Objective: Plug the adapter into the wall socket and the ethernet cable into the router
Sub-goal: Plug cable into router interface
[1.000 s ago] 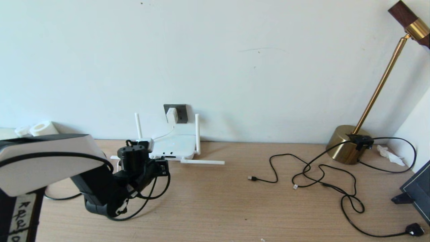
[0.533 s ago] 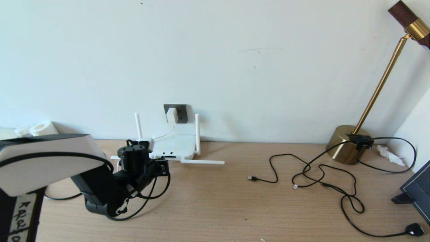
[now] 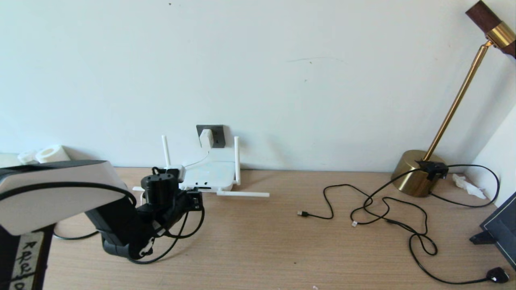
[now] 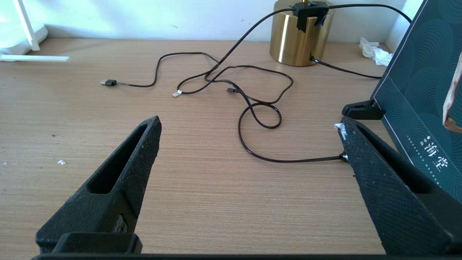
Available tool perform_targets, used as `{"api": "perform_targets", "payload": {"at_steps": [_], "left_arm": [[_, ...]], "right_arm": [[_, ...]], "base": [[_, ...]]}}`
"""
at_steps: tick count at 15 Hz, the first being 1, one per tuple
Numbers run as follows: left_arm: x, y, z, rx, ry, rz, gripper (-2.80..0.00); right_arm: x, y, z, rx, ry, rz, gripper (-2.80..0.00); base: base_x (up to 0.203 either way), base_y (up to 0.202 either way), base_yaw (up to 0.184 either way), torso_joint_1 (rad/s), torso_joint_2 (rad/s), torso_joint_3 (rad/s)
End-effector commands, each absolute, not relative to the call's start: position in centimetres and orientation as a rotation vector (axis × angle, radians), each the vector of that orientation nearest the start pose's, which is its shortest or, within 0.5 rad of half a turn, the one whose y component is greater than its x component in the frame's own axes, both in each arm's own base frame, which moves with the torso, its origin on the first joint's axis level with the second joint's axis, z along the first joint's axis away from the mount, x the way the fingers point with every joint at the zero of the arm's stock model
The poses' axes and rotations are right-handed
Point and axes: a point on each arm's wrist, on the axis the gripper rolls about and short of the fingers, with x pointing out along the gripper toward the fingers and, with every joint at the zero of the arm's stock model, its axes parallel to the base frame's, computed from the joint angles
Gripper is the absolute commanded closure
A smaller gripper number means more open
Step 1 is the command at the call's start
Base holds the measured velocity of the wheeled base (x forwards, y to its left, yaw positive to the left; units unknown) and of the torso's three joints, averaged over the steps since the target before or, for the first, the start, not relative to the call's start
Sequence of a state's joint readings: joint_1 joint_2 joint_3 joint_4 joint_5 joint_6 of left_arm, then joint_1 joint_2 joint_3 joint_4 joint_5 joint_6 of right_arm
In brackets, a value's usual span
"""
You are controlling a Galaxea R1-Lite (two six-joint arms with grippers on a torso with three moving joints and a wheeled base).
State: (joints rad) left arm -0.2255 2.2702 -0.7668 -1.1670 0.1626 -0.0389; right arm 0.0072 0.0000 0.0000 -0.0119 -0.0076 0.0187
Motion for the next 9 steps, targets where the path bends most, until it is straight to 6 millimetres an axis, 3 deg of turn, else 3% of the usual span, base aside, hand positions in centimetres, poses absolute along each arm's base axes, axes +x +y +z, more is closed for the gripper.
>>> {"api": "perform_targets", "payload": {"at_steps": [1, 9], "left_arm": [[36.85, -8.08, 2.75, 0.024, 0.323, -0.054, 0.00], [37.11, -8.14, 2.78, 0.024, 0.319, -0.055, 0.00]], "right_arm": [[-2.27, -0.03, 7.68, 0.018, -0.011, 0.000, -2.80], [-2.27, -0.03, 7.68, 0.018, -0.011, 0.000, -2.80]], "base": [[0.000, 0.000, 0.000, 0.000, 0.00, 0.000], [0.000, 0.000, 0.000, 0.000, 0.00, 0.000]]}}
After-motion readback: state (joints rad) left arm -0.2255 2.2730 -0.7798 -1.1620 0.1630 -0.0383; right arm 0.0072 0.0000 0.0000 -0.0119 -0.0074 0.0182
